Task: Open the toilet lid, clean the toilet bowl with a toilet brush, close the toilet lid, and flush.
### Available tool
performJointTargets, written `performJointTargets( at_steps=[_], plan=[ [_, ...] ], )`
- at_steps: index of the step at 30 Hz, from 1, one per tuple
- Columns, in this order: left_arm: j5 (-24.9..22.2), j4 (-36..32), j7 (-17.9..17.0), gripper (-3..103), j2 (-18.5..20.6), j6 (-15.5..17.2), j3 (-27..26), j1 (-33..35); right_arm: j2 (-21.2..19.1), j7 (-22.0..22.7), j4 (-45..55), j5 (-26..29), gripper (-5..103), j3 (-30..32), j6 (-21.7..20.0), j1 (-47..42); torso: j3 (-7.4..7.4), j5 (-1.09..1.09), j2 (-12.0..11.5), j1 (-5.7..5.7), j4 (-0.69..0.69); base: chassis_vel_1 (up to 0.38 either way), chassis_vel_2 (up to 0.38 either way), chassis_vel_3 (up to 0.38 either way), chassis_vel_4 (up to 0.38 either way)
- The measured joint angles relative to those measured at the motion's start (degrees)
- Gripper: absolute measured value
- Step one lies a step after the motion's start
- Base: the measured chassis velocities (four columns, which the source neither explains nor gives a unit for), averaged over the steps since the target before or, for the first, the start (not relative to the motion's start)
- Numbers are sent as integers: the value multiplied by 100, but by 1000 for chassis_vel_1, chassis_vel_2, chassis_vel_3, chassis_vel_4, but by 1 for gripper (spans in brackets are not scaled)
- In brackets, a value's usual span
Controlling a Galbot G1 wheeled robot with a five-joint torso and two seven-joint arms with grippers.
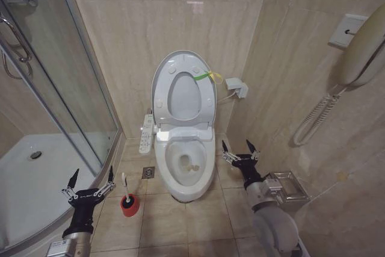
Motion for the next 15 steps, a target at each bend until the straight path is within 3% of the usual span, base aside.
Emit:
performJointTargets(
  at_steps=[15],
  plan=[
    [0, 0, 0, 100, 0, 0, 0, 0, -4, 2, 3, 11, 100, 7, -14, 1, 0, 0, 0, 0, 0, 0, 0, 0, 0]
  ],
)
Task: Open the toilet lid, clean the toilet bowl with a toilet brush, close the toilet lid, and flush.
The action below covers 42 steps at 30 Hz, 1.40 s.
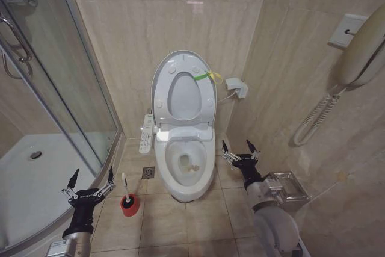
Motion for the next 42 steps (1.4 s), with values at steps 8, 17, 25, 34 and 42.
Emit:
performJointTargets(
  at_steps=[8, 17, 25, 34, 42],
  plan=[
    [0, 0, 0, 100, 0, 0, 0, 0, 0, 2, 0, 2, 100, 0, 0, 0, 0, 0, 0, 0, 0, 0, 0, 0, 0],
    [0, 0, 0, 100, 0, 0, 0, 0, -1, 4, 0, 2, 100, 0, 0, 1, 0, 0, 0, 0, 0, 0, 0, 0, 0],
    [0, 0, 0, 100, 0, 0, 0, 0, -1, 5, 0, 2, 100, 0, 1, 1, 0, 0, 0, 0, 0, 0, 0, 0, 0],
    [0, 0, 0, 100, 0, 0, 0, 0, -1, 5, -2, 2, 100, 0, 1, 1, 0, 0, 0, 0, 0, 0, 0, 0, 0],
    [0, 0, 0, 100, 0, 0, 0, 0, -1, 5, -3, 2, 100, 0, 1, 1, 0, 0, 0, 0, 0, 0, 0, 0, 0]
  ],
)
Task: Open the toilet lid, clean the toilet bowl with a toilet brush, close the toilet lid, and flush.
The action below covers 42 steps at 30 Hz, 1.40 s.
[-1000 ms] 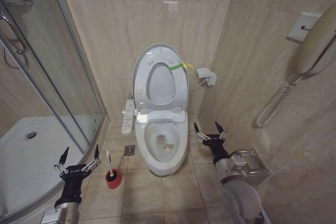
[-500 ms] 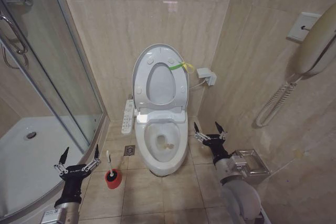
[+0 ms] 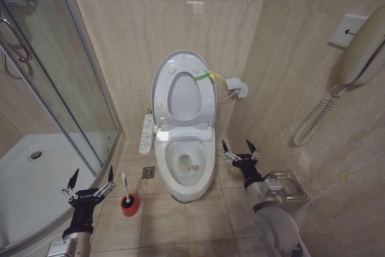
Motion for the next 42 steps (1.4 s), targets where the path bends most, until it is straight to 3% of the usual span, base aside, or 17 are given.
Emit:
performJointTargets(
  at_steps=[42],
  plan=[
    [0, 0, 0, 100, 0, 0, 0, 0, 0, 0, -1, 0, 100, 0, 0, 0, 0, 0, 0, 0, 0, 0, 0, 0, 0]
  ],
)
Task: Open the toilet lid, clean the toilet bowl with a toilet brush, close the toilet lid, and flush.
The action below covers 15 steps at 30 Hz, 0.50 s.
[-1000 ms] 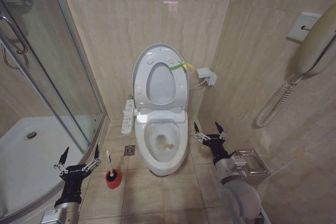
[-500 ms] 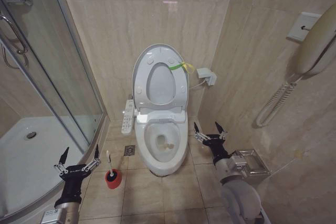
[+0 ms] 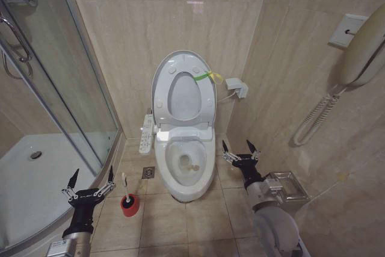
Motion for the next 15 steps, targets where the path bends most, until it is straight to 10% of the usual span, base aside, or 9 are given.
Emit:
performJointTargets(
  at_steps=[15],
  plan=[
    [-65, -53, 30, 100, -9, 179, -6, -63, 0, 0, 0, 0, 100, 0, 0, 0, 0, 0, 0, 0, 1, 0, 0, 0, 0]
  ],
)
